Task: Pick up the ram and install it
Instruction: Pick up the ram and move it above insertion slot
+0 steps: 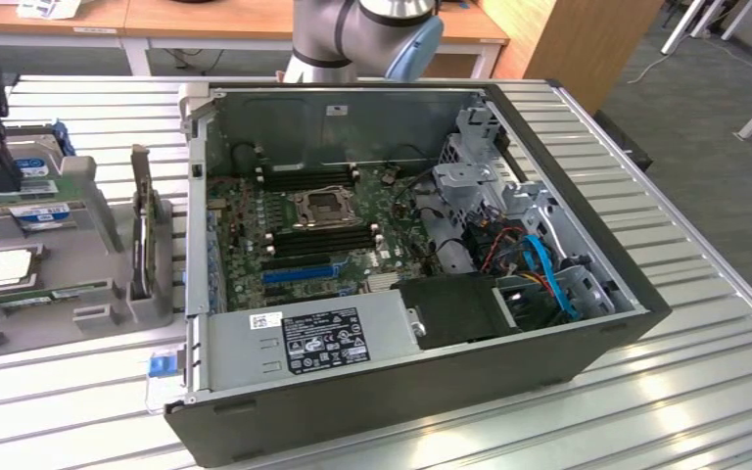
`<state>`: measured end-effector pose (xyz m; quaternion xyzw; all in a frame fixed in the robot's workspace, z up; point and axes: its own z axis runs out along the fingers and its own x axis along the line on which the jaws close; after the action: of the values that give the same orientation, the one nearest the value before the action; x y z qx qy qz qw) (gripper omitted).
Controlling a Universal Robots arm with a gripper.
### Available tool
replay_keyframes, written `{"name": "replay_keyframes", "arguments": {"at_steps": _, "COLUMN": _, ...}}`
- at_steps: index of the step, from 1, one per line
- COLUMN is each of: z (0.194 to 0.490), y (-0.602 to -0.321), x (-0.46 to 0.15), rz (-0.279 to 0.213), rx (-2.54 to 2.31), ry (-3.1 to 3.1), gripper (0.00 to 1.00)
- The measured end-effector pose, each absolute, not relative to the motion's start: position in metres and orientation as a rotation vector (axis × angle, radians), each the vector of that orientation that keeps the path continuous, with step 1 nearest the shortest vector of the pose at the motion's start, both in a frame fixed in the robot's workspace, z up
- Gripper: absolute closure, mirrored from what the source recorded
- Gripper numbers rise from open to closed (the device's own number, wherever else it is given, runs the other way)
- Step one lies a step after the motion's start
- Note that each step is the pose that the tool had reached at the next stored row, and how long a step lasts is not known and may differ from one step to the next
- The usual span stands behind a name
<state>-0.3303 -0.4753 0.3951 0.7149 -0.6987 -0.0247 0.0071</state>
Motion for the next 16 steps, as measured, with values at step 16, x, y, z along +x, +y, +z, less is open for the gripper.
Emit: {"name": "replay_keyframes", "arguments": {"at_steps": 16, "z": 0.395, "y": -0.475, "x": -0.283, "rz": -0.080, "rx": 2.235, "ry": -2.184, "gripper": 0.88}}
